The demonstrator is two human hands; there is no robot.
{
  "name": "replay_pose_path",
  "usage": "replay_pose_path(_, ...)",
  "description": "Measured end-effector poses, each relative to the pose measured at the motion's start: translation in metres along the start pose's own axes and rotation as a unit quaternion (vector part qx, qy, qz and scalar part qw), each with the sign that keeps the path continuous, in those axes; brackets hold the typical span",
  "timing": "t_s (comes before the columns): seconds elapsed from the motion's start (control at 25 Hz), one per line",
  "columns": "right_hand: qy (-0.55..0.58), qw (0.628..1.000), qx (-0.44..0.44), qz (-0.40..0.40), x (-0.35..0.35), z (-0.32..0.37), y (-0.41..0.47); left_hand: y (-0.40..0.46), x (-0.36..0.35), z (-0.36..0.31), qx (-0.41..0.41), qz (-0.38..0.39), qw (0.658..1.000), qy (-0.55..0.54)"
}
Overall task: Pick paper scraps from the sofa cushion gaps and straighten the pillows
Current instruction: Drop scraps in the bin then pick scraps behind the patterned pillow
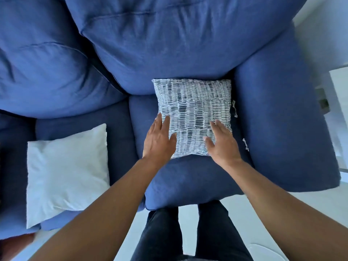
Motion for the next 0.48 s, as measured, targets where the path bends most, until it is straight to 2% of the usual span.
replay_pose_path(0.24,0.000,0.998,-0.053,0.033,-0.028,-0.044,0.096,0.056,-0.066,0.029,0.113,-0.004,0.992,-0.050)
replay_pose_path(0.36,0.068,0.989,-0.126,0.034,-0.044,-0.077,0.136,0.072,-0.101,0.051,0.205,0.009,0.973,-0.107)
replay_pose_path(0.48,0.167,0.964,-0.200,0.059,-0.054,-0.103,0.155,0.080,-0.117,0.064,0.225,0.015,0.966,-0.128)
Point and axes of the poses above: each hand's wrist, its own y-axis towards the middle knuckle, its own x-axis out of the back of the hand, z = x × y, the point moved 5 cm from there along y, towards the middle knuckle, and after that the axes turned 11 degrees about -x, right-handed, at the moved point
